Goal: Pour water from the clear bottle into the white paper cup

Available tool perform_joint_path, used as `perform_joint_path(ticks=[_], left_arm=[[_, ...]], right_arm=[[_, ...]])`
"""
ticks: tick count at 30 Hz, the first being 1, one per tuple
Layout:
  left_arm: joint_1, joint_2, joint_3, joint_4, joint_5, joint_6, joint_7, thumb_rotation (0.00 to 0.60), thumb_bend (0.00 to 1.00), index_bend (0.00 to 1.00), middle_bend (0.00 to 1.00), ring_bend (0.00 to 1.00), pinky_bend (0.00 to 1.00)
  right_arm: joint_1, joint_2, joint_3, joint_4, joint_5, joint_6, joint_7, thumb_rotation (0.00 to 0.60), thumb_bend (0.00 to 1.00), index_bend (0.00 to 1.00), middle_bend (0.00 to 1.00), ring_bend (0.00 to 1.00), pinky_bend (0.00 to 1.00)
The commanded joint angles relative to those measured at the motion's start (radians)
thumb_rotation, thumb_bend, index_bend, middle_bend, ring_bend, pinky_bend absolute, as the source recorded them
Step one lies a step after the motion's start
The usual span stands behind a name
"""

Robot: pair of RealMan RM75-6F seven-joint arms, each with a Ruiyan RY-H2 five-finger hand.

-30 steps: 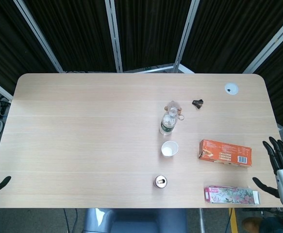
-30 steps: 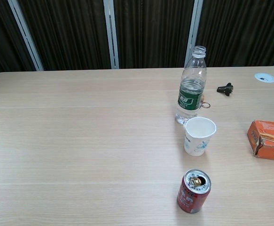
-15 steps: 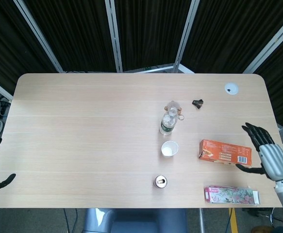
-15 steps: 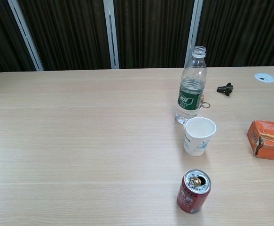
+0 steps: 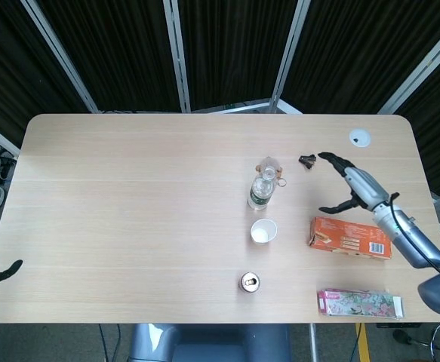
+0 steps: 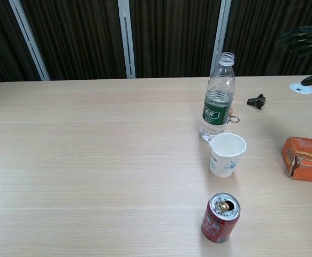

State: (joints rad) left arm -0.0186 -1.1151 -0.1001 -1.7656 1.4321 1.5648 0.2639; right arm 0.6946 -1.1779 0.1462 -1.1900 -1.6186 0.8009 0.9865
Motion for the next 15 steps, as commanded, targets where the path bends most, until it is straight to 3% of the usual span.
perform_joint_path(ticks=[1,15], left_arm=[[-0.005,-0.005,-0.008,0.003,-0.018,-0.007,0.007,0.600,0.00,0.00,0.00,0.00,0.00],[-0.023,-0.017,-0.024,0.023,-0.074,-0.030,0.032,0.600,0.00,0.00,0.00,0.00,0.00]], right_arm=[[0.057,-0.071,-0.015,0.070,-0.017,-0.052,0.072,0.600,0.00,0.00,0.00,0.00,0.00],[0.131,-0.260,-0.098,0.293,-0.040,-0.071,0.227,0.600,0.00,0.00,0.00,0.00,0.00]])
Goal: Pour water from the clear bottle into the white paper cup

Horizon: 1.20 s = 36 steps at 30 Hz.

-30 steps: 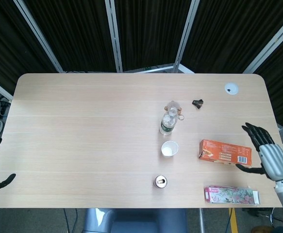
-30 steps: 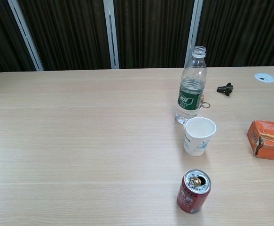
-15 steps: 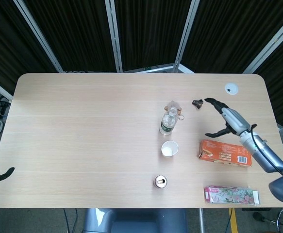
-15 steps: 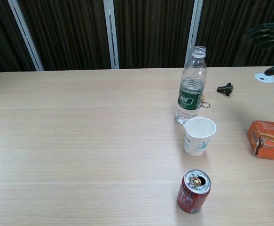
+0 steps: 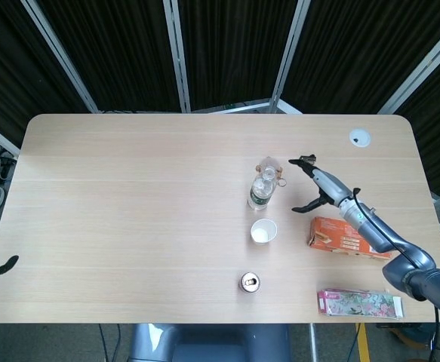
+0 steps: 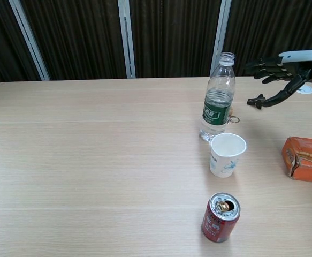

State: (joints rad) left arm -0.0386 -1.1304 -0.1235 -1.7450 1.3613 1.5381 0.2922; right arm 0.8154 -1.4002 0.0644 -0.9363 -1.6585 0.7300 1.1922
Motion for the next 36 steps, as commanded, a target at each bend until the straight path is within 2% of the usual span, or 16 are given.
perform_joint_path(ticks=[1,19,36], left_arm=[[-0.004,-0.003,-0.001,0.003,-0.004,-0.005,0.005,0.600,0.00,0.00,0.00,0.00,0.00],[-0.023,-0.024,-0.003,0.010,-0.041,-0.021,0.047,0.600,0.00,0.00,0.00,0.00,0.00],[-0.038,-0.031,-0.009,0.021,-0.077,-0.038,0.053,0.600,0.00,0.00,0.00,0.00,0.00]], right_arm=[[0.013,-0.051,-0.019,0.053,0.001,0.000,0.027,0.600,0.00,0.00,0.00,0.00,0.00],[0.085,-0.326,-0.029,0.336,0.041,-0.001,0.132,0.600,0.00,0.00,0.00,0.00,0.00],[0.130,-0.431,-0.029,0.458,0.075,-0.022,0.208,0.600,0.00,0.00,0.01,0.00,0.00]])
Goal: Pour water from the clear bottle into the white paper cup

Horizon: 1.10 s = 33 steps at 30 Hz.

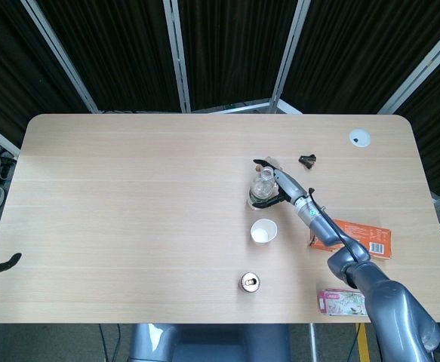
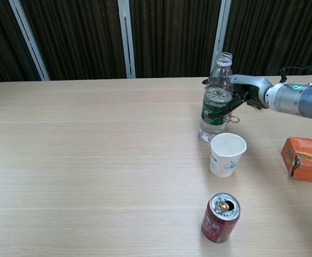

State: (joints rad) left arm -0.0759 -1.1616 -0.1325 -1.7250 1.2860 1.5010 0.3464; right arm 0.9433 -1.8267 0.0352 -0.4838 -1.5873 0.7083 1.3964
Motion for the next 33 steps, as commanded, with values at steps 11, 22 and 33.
perform_joint_path(ticks=[11,22,33], left_arm=[[-0.003,0.004,0.001,0.001,-0.005,-0.002,-0.010,0.600,0.00,0.00,0.00,0.00,0.00],[-0.007,-0.003,0.005,0.001,-0.012,0.000,0.006,0.600,0.00,0.00,0.00,0.00,0.00],[-0.012,-0.005,0.005,0.004,-0.022,-0.004,0.009,0.600,0.00,0.00,0.00,0.00,0.00]], right_arm=[[0.003,-0.041,0.015,0.046,0.036,-0.009,0.000,0.600,0.00,0.00,0.10,0.00,0.00],[0.005,-0.069,0.036,0.074,0.069,-0.018,-0.002,0.600,0.00,0.14,0.27,0.16,0.16],[-0.002,-0.098,0.039,0.107,0.074,0.009,-0.024,0.600,0.30,0.43,0.52,0.44,0.44]])
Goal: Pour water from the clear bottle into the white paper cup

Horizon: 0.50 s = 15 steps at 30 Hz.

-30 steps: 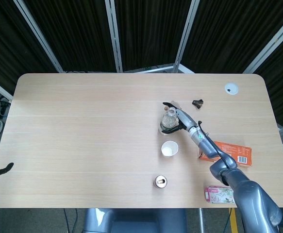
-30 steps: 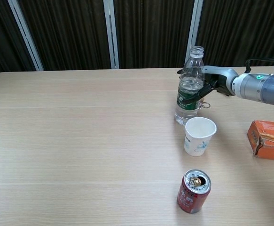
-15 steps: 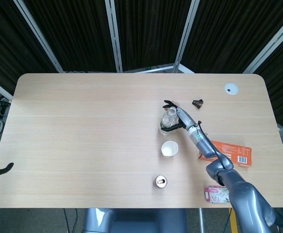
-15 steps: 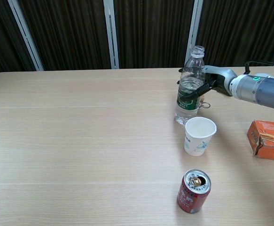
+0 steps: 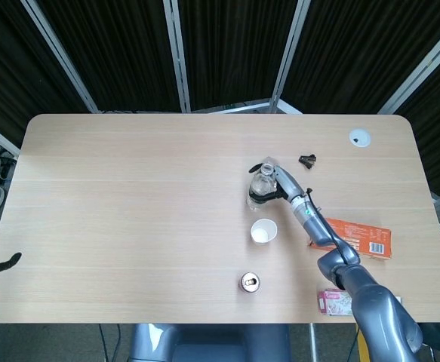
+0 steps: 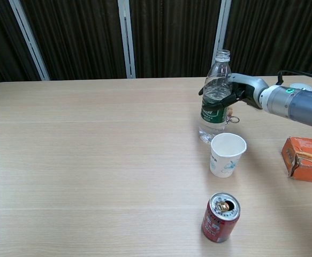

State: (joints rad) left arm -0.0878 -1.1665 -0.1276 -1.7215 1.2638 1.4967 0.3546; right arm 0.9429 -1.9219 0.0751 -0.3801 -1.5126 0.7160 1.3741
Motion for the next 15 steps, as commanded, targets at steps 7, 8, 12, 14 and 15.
perform_joint_path(ticks=[7,8,12,14,15], left_arm=[[-0.002,-0.006,0.001,0.002,-0.004,0.003,0.010,0.600,0.00,0.00,0.00,0.00,0.00],[-0.002,-0.006,0.002,0.001,-0.004,0.003,0.010,0.600,0.00,0.00,0.00,0.00,0.00],[-0.002,-0.006,0.004,-0.001,-0.001,0.005,0.010,0.600,0.00,0.00,0.00,0.00,0.00],[-0.002,-0.004,0.005,-0.004,0.003,0.007,0.008,0.600,0.00,0.00,0.00,0.00,0.00],[-0.002,-0.003,0.006,-0.006,0.006,0.008,0.005,0.600,0.00,0.00,0.00,0.00,0.00]], right_arm=[[-0.008,-0.013,-0.003,0.019,-0.001,0.021,-0.008,0.600,0.43,0.47,0.56,0.48,0.45],[-0.009,-0.012,-0.002,0.019,0.000,0.026,-0.006,0.600,0.44,0.47,0.56,0.49,0.45],[-0.012,-0.003,0.004,0.009,0.002,0.051,0.004,0.600,0.45,0.47,0.56,0.49,0.46],[-0.014,0.012,0.007,-0.006,0.000,0.082,0.005,0.600,0.46,0.47,0.56,0.49,0.46],[-0.017,0.029,0.009,-0.021,-0.003,0.108,0.006,0.600,0.46,0.47,0.56,0.49,0.46]])
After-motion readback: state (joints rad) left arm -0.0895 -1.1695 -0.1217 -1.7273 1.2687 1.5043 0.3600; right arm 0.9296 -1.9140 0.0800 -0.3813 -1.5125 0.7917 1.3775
